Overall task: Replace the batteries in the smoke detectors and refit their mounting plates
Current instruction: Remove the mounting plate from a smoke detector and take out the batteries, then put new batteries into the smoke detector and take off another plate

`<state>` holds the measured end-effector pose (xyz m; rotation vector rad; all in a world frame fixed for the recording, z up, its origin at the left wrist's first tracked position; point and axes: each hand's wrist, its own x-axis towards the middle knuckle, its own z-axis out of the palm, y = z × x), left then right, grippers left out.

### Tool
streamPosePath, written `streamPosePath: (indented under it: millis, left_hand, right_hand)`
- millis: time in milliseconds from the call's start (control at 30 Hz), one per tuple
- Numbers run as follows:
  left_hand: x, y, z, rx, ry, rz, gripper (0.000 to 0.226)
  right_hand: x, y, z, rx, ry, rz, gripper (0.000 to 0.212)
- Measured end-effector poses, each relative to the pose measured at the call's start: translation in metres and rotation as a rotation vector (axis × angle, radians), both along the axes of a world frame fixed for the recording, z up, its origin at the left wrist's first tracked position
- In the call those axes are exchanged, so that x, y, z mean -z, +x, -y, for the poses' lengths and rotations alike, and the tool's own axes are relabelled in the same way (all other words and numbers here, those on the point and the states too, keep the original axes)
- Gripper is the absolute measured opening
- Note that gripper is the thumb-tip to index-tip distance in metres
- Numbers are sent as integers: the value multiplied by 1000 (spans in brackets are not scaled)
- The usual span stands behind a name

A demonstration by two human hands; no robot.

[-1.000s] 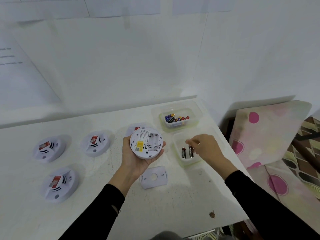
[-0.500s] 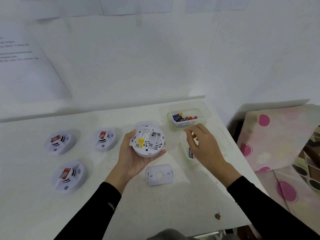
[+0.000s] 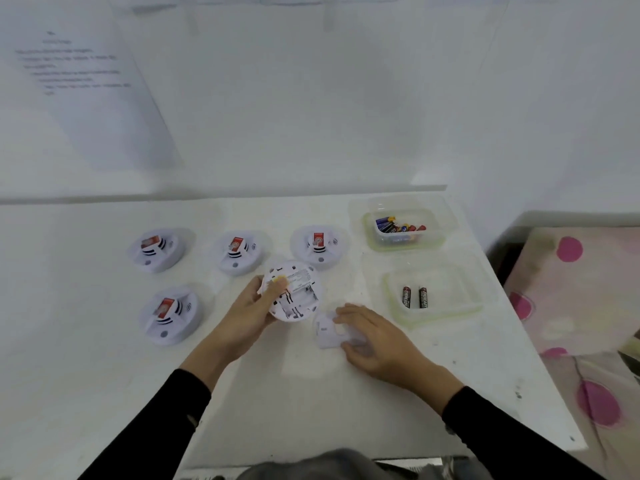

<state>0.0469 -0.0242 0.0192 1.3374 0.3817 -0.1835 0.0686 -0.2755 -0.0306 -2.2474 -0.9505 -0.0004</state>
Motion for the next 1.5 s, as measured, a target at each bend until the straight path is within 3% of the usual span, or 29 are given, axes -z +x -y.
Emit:
streamPosePath:
  millis: [200,300,400,900,1067,1167,1233,1367,1500]
  left_hand:
    - [14,-9,7,108,479,45,26]
    - [20,-9,9,65,590,92,22]
    - [22,-8,11,31,645,104,13]
    - [28,-4,10,-1,705,132,23]
    - [24,1,4,45,692,121,13]
    - [15,12,1,1,697,92,22]
    - [8,28,0,-33,669,105,26]
    - [-8,73,3,18,600,107,43]
    - [-1,109,4,81,492,-43,73]
  right_hand:
    - [-12,6,-5,49,12,-201,56]
    - [-14,6,-6,69,30,-333,81]
    - [-15,7,-7,85,66,-378,91]
    - [-10,10,-7,79,108,-378,79]
    - [-24,12,-17,145,192,-350,55]
    - [-38,26,-33,246,279,-341,43]
    - [-49,42,-46,355,369,-477,42]
    - [-71,84,-68,575,415,-965,46]
    - [-78,97,-80,608,383,-1036,40]
